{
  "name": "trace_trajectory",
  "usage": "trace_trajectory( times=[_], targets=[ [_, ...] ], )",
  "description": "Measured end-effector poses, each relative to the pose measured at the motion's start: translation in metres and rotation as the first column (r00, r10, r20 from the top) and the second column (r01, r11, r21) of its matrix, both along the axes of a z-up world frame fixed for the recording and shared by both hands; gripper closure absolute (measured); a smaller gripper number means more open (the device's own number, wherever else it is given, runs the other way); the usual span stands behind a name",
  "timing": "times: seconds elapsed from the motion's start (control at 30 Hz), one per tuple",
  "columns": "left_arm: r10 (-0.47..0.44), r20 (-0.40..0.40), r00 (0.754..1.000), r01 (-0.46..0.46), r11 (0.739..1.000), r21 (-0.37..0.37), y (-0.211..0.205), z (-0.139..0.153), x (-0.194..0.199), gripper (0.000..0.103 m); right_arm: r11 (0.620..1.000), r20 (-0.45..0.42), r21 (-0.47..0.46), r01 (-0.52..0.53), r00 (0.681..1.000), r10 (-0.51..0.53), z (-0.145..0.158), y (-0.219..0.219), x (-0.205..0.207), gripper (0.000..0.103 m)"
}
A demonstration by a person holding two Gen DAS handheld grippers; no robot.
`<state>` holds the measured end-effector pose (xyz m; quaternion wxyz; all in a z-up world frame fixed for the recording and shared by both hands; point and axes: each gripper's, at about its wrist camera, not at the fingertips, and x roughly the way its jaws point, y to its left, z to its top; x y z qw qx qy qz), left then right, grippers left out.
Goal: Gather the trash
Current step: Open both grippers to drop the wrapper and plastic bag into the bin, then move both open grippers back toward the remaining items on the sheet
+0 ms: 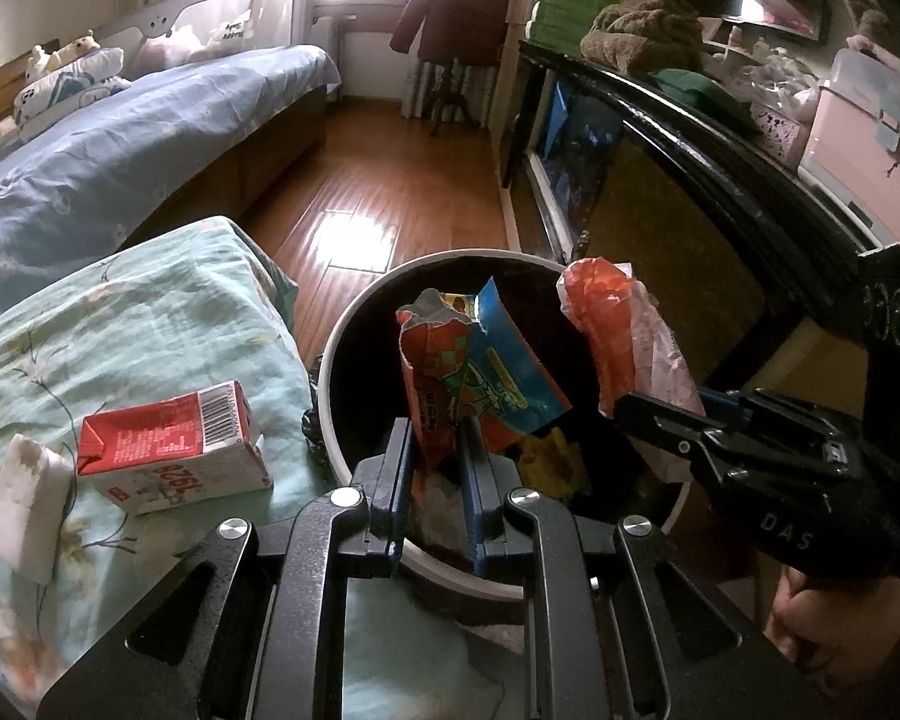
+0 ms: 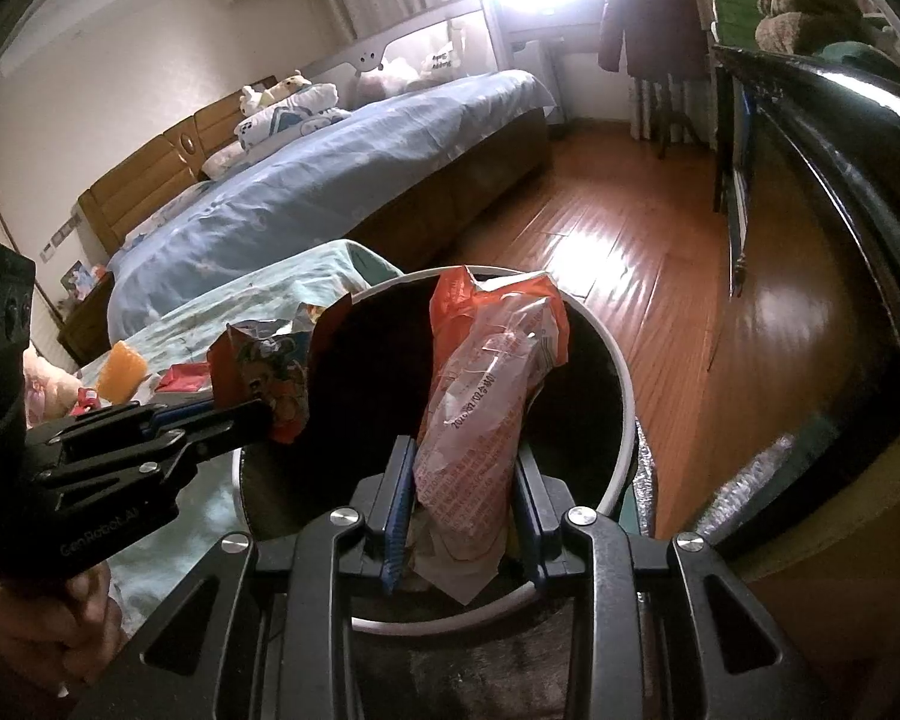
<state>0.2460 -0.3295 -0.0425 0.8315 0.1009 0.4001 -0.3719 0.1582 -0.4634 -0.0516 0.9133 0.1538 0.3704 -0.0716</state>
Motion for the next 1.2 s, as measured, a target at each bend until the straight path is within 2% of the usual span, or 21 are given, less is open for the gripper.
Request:
trace_trajectory(
  times=[0.53,0.6,0.63,0.73,0.8,0.97,1.03,1.2],
  targets=[
    [0.002,-0.011,1.000,-0.002,1.000,0.003,-0.003,-0.003,0.005,0.087,1.000,-0.013,-0.003,0.007,1.000,-0.007,-0.006,-0.006,0.003,0.069],
    [-0.002,-0.014,1.000,0.002,1.000,0.001,-0.004,-0.003,0.005,0.080,1.000,-0.017,-0.001,0.012,1.000,-0.012,-0.007,-0.007,0.003,0.069],
    [-0.001,-0.014,1.000,0.001,1.000,-0.001,-0.003,-0.003,0.005,0.072,1.000,-0.018,0.002,0.012,1.000,-0.012,-0.006,-0.006,0.003,0.067],
    [0.010,0.001,1.000,-0.010,1.000,-0.009,0.000,-0.001,0.003,0.050,1.000,-0.014,0.011,0.018,1.000,-0.018,-0.005,-0.006,0.002,0.056],
    [0.017,0.008,1.000,-0.017,1.000,-0.019,0.005,0.001,0.001,0.049,1.000,-0.011,0.020,0.021,1.000,-0.021,-0.005,-0.007,0.001,0.046],
    [0.052,0.024,0.998,-0.052,0.998,-0.021,0.027,0.002,-0.004,0.045,0.999,-0.006,0.026,0.018,1.000,-0.018,-0.003,-0.003,-0.003,0.045],
    [0.075,0.028,0.997,-0.075,0.997,-0.017,0.040,0.000,-0.005,0.043,0.999,-0.002,0.030,0.016,1.000,-0.016,-0.002,0.000,-0.005,0.042],
    [0.151,0.011,0.988,-0.151,0.988,-0.025,0.081,-0.007,-0.008,0.043,0.999,0.019,0.040,0.002,1.000,-0.003,0.004,0.011,-0.010,0.025]
  ],
)
